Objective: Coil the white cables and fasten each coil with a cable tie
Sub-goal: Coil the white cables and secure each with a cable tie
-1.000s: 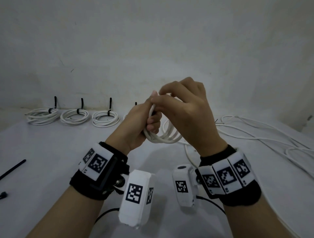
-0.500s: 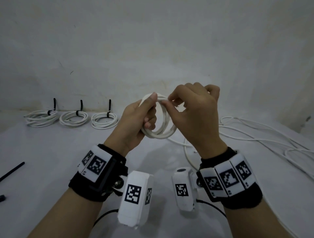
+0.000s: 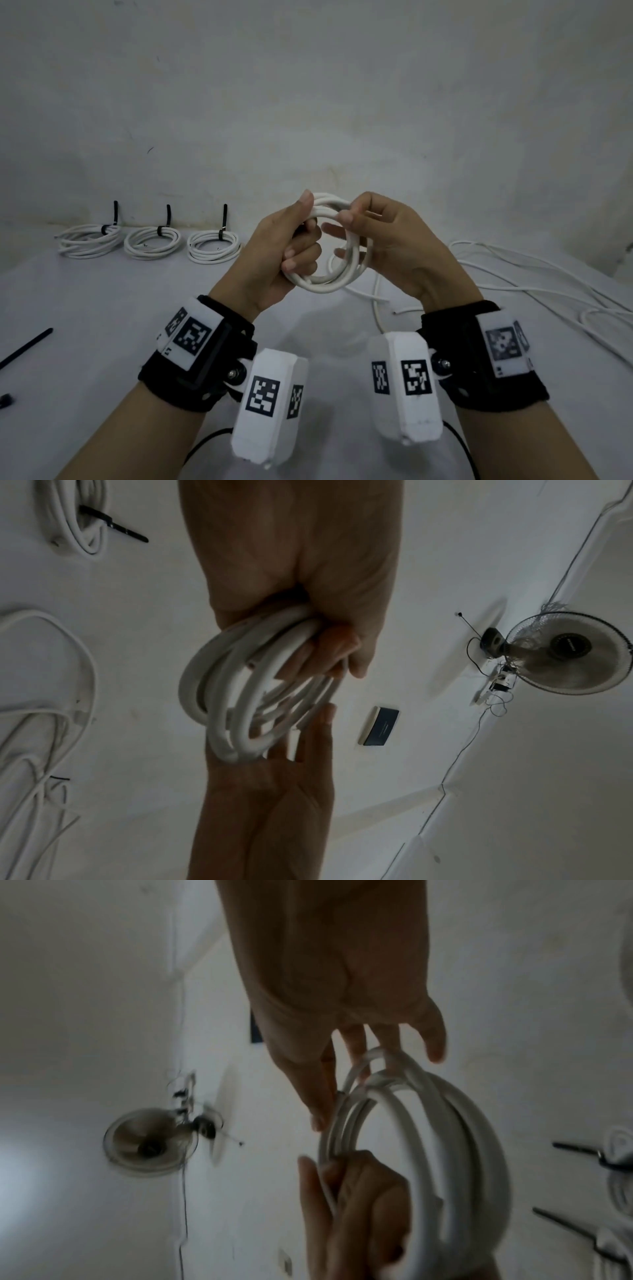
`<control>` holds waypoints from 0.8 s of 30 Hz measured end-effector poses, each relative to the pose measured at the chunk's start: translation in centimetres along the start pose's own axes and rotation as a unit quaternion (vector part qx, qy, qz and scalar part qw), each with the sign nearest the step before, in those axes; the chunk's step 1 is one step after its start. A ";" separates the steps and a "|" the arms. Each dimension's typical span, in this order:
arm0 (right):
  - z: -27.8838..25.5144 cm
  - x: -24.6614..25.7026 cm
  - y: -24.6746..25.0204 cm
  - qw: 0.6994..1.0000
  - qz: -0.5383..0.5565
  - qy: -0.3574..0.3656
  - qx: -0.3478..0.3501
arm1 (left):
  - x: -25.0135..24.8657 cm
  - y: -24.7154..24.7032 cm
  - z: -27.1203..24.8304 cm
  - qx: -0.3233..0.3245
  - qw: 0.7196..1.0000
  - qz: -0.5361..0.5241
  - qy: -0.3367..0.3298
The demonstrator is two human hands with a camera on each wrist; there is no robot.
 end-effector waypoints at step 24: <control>-0.8 -0.5 0.0 0.978 0.147 -0.109 0.097 | 0.2 0.3 -0.2 0.059 0.996 0.017 0.061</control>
Point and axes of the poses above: each hand's wrist, its own z-axis towards the middle knuckle, its own y-axis out of the back of the hand, x = y × z, the point moved 4 cm from there along z, towards the middle knuckle, and after that the axes turned 2 degrees about x, right-handed, at the moved point
